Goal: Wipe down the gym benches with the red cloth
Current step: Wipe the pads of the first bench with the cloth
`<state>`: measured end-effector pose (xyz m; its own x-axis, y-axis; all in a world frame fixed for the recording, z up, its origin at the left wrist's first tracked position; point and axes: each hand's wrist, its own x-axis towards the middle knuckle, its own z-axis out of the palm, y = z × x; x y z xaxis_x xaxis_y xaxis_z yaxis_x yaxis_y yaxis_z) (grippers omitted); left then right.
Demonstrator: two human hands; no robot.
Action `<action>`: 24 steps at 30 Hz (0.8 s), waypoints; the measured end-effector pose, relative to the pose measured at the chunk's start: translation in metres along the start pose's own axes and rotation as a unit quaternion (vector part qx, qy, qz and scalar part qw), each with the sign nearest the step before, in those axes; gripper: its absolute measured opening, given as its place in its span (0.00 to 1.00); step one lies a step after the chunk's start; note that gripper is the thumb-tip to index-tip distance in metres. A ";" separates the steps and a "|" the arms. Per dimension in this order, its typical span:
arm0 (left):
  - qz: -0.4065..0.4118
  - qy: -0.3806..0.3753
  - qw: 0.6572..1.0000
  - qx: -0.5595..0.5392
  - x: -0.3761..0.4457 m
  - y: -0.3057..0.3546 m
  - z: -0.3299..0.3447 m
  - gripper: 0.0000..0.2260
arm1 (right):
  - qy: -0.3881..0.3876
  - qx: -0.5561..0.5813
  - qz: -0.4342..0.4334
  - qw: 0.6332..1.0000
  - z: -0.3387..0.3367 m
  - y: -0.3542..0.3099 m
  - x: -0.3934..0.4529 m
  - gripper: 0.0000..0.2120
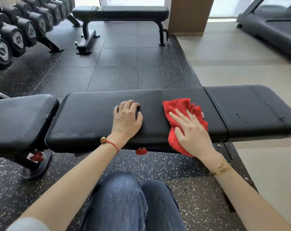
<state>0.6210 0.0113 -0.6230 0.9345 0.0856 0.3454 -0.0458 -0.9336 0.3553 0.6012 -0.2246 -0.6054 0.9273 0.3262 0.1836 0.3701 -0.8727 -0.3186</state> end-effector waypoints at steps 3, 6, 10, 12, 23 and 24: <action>-0.005 0.004 1.000 0.006 -0.001 0.000 0.004 0.14 | 0.022 -0.018 0.087 0.996 -0.012 0.041 0.003 0.25; -0.009 0.003 1.000 0.016 -0.001 0.003 0.005 0.14 | -0.006 -0.036 0.159 0.987 -0.019 0.062 0.044 0.25; -0.011 0.002 1.000 0.016 -0.001 0.002 0.004 0.14 | -0.053 -0.043 0.122 0.990 -0.003 0.029 0.105 0.25; -0.012 0.004 1.000 0.018 0.000 0.002 0.004 0.15 | -0.059 -0.039 0.061 0.996 0.010 -0.002 0.111 0.25; -0.009 0.016 0.999 0.030 -0.001 0.003 0.007 0.15 | -0.025 0.013 0.022 0.999 0.000 0.036 0.062 0.25; -0.009 0.012 0.999 0.038 -0.001 0.003 0.007 0.15 | -0.024 -0.001 0.053 0.998 -0.001 0.043 0.078 0.25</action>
<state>0.6227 0.0057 -0.6282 0.9259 0.1100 0.3614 -0.0014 -0.9556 0.2945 0.6891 -0.2373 -0.6036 0.9628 0.2494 0.1036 0.2699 -0.9038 -0.3322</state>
